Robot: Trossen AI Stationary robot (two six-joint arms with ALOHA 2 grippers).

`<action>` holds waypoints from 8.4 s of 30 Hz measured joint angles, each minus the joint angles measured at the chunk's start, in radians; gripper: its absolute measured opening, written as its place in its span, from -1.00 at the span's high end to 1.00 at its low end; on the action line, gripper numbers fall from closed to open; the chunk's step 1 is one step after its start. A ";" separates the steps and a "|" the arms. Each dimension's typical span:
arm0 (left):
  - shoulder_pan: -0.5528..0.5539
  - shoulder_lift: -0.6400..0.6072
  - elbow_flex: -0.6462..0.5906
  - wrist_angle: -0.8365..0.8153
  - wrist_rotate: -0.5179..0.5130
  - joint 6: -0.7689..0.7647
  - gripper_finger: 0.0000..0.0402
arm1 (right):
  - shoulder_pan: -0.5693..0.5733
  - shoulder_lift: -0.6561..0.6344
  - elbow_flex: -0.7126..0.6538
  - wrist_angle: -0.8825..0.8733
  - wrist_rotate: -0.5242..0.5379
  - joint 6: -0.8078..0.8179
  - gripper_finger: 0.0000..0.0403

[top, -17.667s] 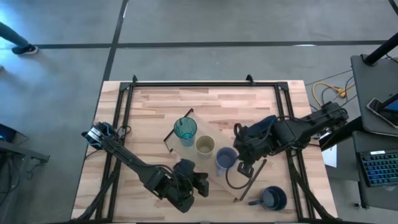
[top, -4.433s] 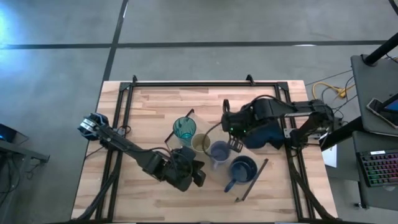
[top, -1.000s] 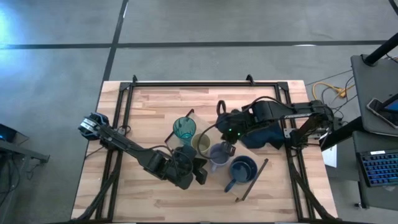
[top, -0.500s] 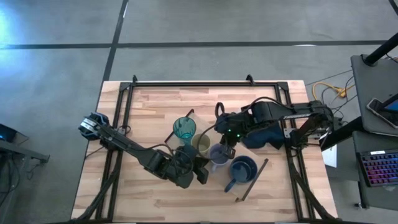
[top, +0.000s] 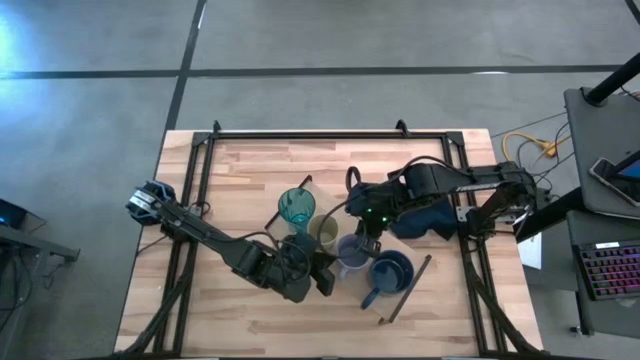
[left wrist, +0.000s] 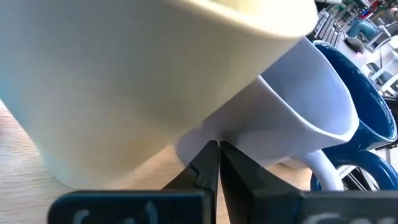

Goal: Stack small to large cups/mugs on shelf
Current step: Adjust the light purple mug on the shelf, then adjust the blue transparent cup on the shelf, then adjust the light brown shelf on the table, then return to Home Position

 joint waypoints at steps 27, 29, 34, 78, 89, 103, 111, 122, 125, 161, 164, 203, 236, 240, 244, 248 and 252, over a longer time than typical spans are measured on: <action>-0.013 0.000 0.007 0.000 0.017 0.047 1.00 | 0.000 -0.080 0.000 0.000 0.043 -0.010 0.96; -0.027 0.000 0.012 0.000 0.017 0.048 1.00 | 0.000 -0.099 0.000 0.002 0.064 0.000 0.96; -0.084 -0.007 0.016 -0.003 -0.038 0.043 1.00 | 0.000 -0.137 0.000 0.005 0.143 0.002 0.96; -0.129 -0.526 -0.528 0.394 -0.258 0.237 1.00 | -0.058 -0.251 -0.036 0.090 0.223 -0.010 0.96; -0.073 -0.525 -0.618 0.381 -0.230 0.093 1.00 | -0.245 -0.052 -0.020 0.243 -0.041 0.004 0.96; -0.016 -0.478 -0.606 0.405 -0.124 0.094 1.00 | -0.260 0.047 -0.009 0.263 -0.105 -0.015 0.96; -0.009 -0.437 -0.606 0.482 -0.109 0.094 1.00 | -0.258 0.032 -0.009 0.261 -0.135 -0.017 0.96; 0.006 -0.298 -0.516 0.556 -0.122 0.108 1.00 | -0.234 0.034 -0.009 0.261 -0.182 -0.018 0.96; 0.006 -0.264 -0.480 0.555 -0.115 0.106 1.00 | -0.225 0.034 -0.009 0.259 -0.188 -0.028 0.96; -0.053 -0.610 -0.436 0.746 0.232 0.811 1.00 | -0.179 -0.282 -0.009 0.236 0.119 -0.146 0.96; -0.032 -0.666 -0.464 0.767 0.442 0.926 1.00 | -0.178 -0.361 -0.009 0.235 0.139 -0.050 0.96; 0.163 -1.589 -1.386 1.117 0.741 0.703 1.00 | 0.029 -1.253 -0.959 0.865 0.237 -0.326 0.96; 0.163 -1.585 -1.389 0.459 0.435 0.591 1.00 | 0.028 -1.675 -1.589 1.083 0.315 -0.200 0.96; 0.163 -1.560 -1.389 0.459 0.439 0.591 1.00 | 0.027 -1.676 -1.650 1.106 0.368 -0.141 0.96; 0.163 -1.530 -1.389 0.456 0.449 0.590 1.00 | 0.027 -1.676 -1.727 1.199 0.365 -0.105 0.96; 0.163 -1.504 -1.390 0.456 0.453 0.589 1.00 | 0.027 -1.674 -1.797 1.306 0.349 -0.112 0.96; 0.163 -1.486 -1.390 0.451 0.452 0.588 1.00 | 0.025 -1.676 -1.796 1.305 0.360 -0.128 0.96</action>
